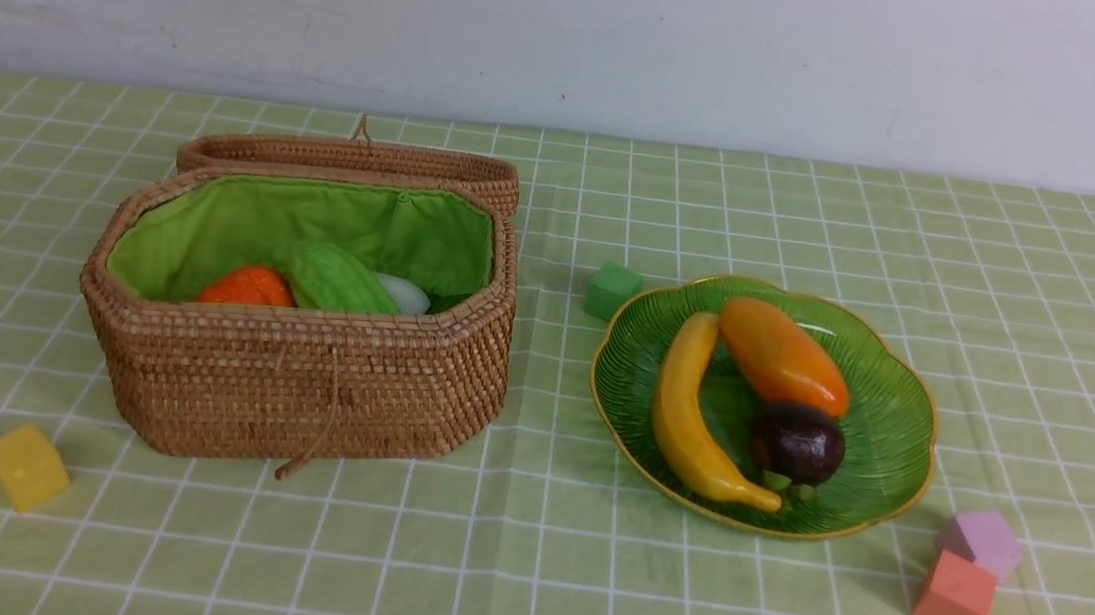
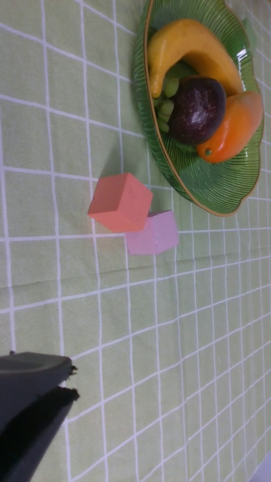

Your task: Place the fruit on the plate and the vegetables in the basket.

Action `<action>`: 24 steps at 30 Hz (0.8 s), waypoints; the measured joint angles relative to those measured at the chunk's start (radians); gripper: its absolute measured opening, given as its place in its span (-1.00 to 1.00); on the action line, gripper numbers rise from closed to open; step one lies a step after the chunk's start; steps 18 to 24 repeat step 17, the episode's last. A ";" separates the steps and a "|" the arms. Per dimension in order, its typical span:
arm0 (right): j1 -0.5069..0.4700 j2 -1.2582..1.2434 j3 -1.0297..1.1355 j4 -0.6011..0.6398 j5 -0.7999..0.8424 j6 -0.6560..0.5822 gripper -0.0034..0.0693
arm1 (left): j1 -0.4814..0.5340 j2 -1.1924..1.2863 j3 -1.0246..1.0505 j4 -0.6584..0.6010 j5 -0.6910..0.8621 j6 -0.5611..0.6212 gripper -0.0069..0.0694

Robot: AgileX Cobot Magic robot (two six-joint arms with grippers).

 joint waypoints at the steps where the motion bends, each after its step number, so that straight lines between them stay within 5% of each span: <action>1: 0.000 0.000 0.000 0.000 0.000 0.000 -0.71 | 0.000 0.000 0.000 0.000 0.000 0.000 -0.19; 24: 0.000 0.000 0.000 0.000 -0.002 0.000 -0.65 | 0.000 0.000 0.000 0.000 0.000 0.000 -0.19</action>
